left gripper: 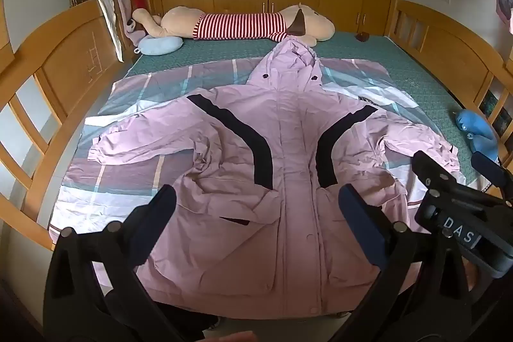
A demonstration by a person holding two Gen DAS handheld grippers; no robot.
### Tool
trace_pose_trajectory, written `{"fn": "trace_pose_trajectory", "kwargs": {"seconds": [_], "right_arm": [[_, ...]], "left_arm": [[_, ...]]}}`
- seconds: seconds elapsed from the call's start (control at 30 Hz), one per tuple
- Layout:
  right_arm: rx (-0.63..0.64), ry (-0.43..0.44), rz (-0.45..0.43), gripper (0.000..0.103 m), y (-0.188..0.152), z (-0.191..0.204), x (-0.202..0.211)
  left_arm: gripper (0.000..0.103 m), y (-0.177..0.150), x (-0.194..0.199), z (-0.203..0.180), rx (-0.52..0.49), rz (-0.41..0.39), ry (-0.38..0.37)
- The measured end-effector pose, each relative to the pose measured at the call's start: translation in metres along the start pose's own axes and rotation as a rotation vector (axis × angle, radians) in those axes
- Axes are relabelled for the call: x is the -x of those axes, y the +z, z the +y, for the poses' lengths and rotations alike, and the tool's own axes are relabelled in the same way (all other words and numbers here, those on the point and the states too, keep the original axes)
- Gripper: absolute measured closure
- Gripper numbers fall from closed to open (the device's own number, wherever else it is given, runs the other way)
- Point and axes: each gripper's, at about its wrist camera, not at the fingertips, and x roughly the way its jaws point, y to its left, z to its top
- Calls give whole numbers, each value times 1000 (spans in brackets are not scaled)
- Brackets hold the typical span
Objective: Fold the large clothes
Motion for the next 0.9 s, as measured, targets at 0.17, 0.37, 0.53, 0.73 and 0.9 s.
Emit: {"fn": "trace_pose_trajectory", "kwargs": {"seconds": [0.17, 0.37, 0.53, 0.73, 0.9], "right_arm": [[1, -3, -3, 1, 0, 4, -1], [-1, 1, -10, 1, -2, 5, -5], [2, 2, -14, 1, -4, 5, -4], [4, -13, -17, 1, -1, 6, -1], [8, -15, -12, 1, -2, 7, -3]], "left_arm": [[2, 0, 0, 2, 8, 4, -10], [2, -7, -1, 5, 15, -1, -2], [2, -8, -5, 6, 18, 3, 2], [2, -7, -5, 3, 20, 4, 5], [2, -6, -9, 6, 30, 11, 0]]}}
